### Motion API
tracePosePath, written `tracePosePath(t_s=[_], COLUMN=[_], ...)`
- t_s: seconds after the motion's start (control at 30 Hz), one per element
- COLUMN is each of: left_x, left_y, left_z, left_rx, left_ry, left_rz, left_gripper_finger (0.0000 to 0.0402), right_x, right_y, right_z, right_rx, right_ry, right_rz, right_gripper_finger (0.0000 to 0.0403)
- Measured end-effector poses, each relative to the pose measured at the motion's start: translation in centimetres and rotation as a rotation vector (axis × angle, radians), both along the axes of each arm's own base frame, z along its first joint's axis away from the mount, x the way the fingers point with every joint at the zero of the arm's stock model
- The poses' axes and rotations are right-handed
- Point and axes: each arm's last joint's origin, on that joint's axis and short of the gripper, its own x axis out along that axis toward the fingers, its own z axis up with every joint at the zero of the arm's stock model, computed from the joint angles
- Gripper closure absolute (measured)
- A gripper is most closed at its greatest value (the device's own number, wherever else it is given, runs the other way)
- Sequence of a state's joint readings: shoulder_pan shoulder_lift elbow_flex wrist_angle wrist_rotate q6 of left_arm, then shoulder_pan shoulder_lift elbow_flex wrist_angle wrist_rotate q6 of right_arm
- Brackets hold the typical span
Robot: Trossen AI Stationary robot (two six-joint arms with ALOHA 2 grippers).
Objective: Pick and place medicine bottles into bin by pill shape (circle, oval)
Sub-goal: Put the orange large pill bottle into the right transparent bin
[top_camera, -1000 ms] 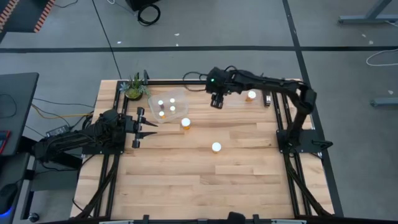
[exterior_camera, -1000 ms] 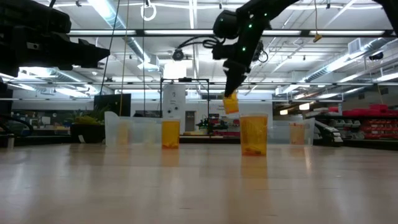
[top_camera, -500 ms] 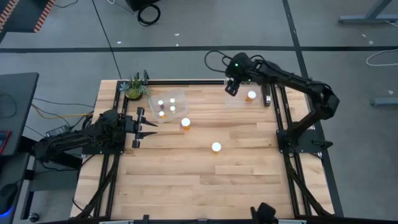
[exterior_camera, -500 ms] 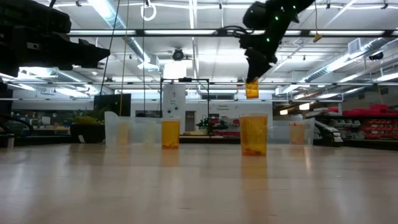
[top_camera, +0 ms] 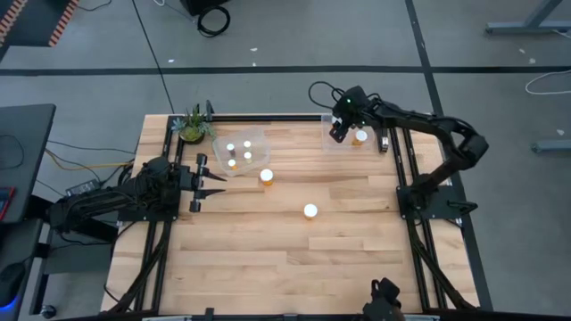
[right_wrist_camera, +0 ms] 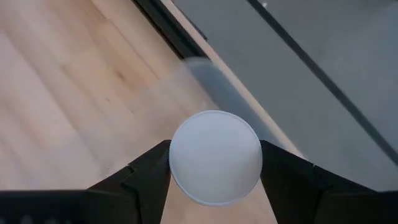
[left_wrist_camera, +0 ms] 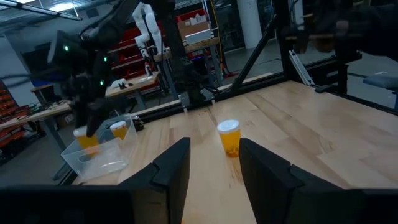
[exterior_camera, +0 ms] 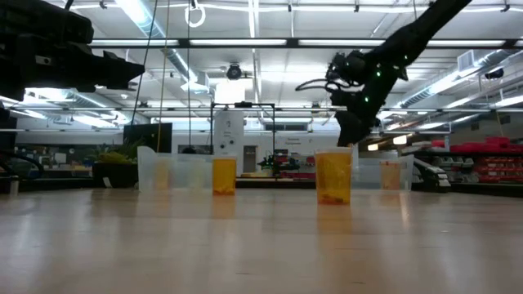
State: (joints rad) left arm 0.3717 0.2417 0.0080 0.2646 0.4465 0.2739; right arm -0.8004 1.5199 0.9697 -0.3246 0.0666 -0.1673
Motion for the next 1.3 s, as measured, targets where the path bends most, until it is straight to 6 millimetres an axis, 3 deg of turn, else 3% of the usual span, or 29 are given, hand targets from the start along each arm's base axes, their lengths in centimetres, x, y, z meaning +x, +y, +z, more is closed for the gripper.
tracePosePath(t_s=[0.27, 0.57, 1.3], left_x=[0.0, 0.0, 0.0], left_y=[0.0, 0.0, 0.0], left_z=[0.0, 0.0, 0.0], left_rx=[0.0, 0.0, 0.0], left_ry=[0.001, 0.0, 0.0], left_rz=[0.0, 0.0, 0.0], left_gripper_finger=[0.0261, 0.0259, 0.0259], right_x=[-1.1, -1.4, -3.1], right_y=[-1.4, -1.4, -1.5], right_z=[-3.5, -3.3, -3.5], right_rx=[0.081, 0.085, 0.078], right_ry=[0.058, 0.053, 0.179], right_rz=[-0.073, -0.09, -0.322], right_gripper_finger=[0.0169, 0.0169, 0.0169])
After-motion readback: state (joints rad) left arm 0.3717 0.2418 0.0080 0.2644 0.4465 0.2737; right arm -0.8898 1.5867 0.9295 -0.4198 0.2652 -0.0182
